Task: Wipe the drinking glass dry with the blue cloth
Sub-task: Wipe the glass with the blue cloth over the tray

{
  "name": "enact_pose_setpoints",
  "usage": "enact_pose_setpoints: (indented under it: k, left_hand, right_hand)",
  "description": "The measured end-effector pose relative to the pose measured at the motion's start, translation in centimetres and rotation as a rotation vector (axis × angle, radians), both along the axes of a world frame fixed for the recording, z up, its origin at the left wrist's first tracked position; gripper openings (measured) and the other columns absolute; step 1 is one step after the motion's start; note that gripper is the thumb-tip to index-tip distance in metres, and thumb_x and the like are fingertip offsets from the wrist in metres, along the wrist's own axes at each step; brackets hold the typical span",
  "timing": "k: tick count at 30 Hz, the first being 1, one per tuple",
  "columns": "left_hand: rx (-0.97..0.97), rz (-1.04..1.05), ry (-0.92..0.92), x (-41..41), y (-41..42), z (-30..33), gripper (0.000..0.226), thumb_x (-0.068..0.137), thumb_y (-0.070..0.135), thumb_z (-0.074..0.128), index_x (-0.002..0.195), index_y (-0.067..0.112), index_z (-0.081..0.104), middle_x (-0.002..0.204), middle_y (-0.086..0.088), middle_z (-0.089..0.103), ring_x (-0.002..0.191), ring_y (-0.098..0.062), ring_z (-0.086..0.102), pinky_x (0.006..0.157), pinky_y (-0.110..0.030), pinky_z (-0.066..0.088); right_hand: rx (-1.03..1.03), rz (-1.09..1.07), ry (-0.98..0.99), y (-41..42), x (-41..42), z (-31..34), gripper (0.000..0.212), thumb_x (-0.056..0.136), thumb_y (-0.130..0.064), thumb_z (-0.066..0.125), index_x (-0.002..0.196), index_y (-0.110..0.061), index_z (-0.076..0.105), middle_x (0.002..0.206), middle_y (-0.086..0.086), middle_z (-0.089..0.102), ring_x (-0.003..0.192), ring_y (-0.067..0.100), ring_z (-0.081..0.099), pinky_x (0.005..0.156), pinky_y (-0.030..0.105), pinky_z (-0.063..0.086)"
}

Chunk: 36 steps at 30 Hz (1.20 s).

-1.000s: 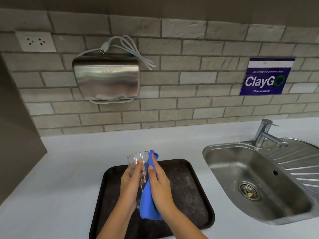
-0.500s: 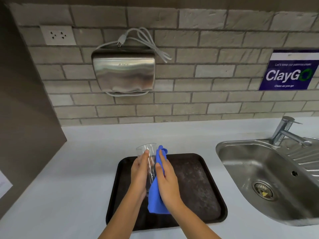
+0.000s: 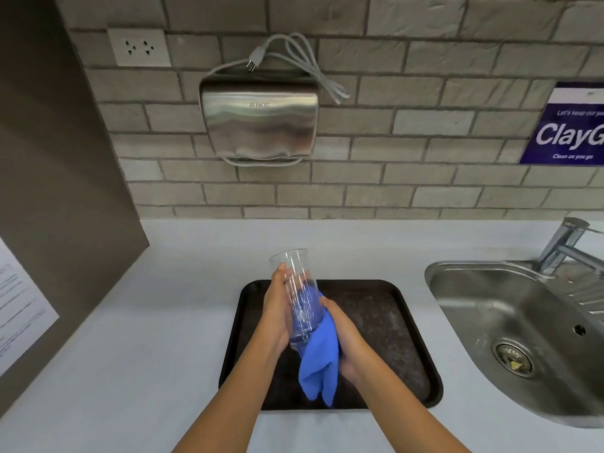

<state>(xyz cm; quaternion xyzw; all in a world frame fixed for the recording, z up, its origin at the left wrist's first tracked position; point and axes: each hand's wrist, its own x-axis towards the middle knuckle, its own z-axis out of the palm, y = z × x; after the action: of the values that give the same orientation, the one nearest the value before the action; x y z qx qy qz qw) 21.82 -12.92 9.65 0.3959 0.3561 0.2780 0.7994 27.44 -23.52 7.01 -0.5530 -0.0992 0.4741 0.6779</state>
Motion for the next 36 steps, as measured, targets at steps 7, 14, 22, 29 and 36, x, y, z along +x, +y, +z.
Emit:
enact_pose_setpoints:
  k: [7,14,22,29,36]
  left_hand:
    - [0.519,0.049,0.246,-0.5,-1.1,-1.2,0.055,0.089,0.043,0.069,0.132,0.012,0.057,0.108,-0.007,0.072,0.094,-0.018,0.072,0.076,-0.027,0.058]
    - [0.299,0.013,0.166,-1.0,-0.6,-0.9,0.070,0.086,0.053,0.069,0.139,0.013,0.049,0.122,-0.009,0.068,0.101,-0.018,0.071,0.074,-0.024,0.056]
    - [0.149,-0.226,-0.155,-3.2,-0.2,-0.8,0.055,0.100,0.049,0.049,0.135,0.009,0.062,0.129,-0.017,0.071,0.114,-0.025,0.071,0.090,-0.032,0.059]
    - [0.039,-0.030,-0.070,-2.2,-0.2,0.4,0.058,0.099,0.047,0.049,0.126,-0.003,0.065,0.126,-0.029,0.068,0.110,-0.037,0.067,0.096,-0.044,0.053]
    - [-0.007,0.196,0.036,-0.8,0.9,-0.2,0.052,0.095,0.051,0.055,0.112,0.003,0.069,0.117,-0.024,0.072,0.109,-0.040,0.070,0.099,-0.050,0.056]
  right_hand:
    - [0.072,-0.236,-0.121,0.4,-0.7,0.3,0.032,0.098,-0.033,0.050,0.122,-0.018,0.065,0.105,0.012,0.074,0.091,0.027,0.072,0.078,0.043,0.059]
    - [0.031,-0.287,-0.971,0.7,-5.3,-1.0,0.046,0.100,-0.032,0.043,0.145,-0.036,0.034,0.126,-0.030,0.044,0.114,-0.007,0.051,0.094,0.017,0.048]
    - [0.078,-0.119,-0.875,2.4,-2.6,2.8,0.039,0.099,-0.047,0.038,0.132,-0.066,0.032,0.150,-0.019,0.036,0.130,-0.002,0.042,0.102,0.018,0.038]
    - [0.034,-0.048,-0.274,3.4,0.2,2.8,0.036,0.093,-0.048,0.052,0.111,-0.022,0.068,0.087,0.000,0.077,0.079,0.014,0.074,0.076,0.034,0.057]
    - [-0.005,0.039,-0.074,2.9,0.5,1.6,0.035,0.097,-0.039,0.049,0.084,-0.013,0.070,0.074,0.009,0.073,0.064,0.021,0.071,0.054,0.034,0.057]
